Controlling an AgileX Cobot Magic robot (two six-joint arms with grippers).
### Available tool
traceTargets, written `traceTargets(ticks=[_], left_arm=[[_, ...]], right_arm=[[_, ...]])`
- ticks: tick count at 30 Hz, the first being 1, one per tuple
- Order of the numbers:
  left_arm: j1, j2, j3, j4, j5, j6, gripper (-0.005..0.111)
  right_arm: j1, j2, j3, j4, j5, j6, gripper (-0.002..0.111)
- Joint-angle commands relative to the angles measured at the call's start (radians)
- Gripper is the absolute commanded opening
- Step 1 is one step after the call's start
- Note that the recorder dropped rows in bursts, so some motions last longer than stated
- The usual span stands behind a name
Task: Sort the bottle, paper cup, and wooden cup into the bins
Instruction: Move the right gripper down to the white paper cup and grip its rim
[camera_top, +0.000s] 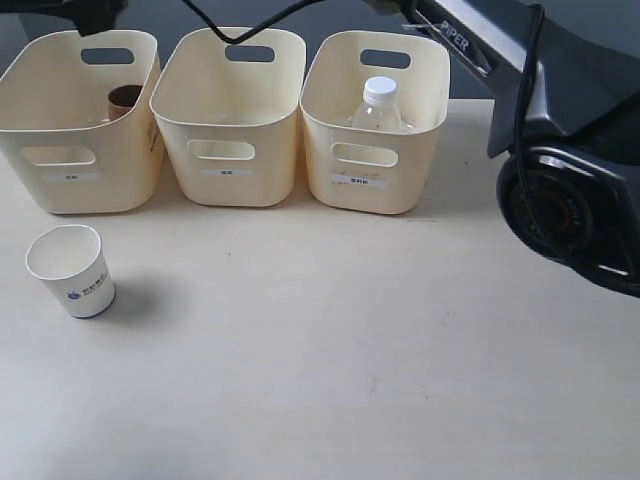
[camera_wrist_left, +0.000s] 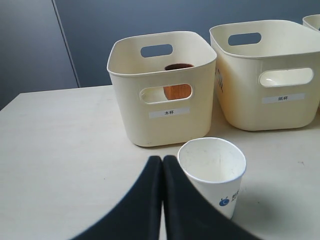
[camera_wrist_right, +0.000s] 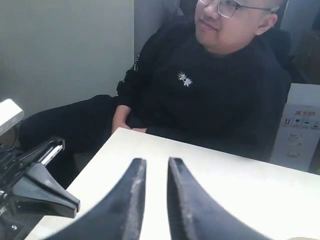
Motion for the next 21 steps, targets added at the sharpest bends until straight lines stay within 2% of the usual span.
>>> traceTargets(ticks=[1,7,16,21], left_arm=[[-0.003,0.003,-0.001,0.002,-0.014,-0.003,0.0],[-0.003,0.003,-0.001,0.002,-0.014,-0.003,0.0],[-0.003,0.003,-0.001,0.002,-0.014,-0.003,0.0],[-0.003,0.003,-0.001,0.002,-0.014,-0.003,0.0]], right_arm=[[0.015,-0.014,0.032,0.003,-0.002,-0.025,0.017],[0.029,-0.071,0.135,0.003,-0.002,-0.079,0.017],[0.04,-0.174,0.563,0.003,0.002,-0.338,0.017],[0.055,-0.179,0.699,0.003,0.199,-0.477,0.017]])
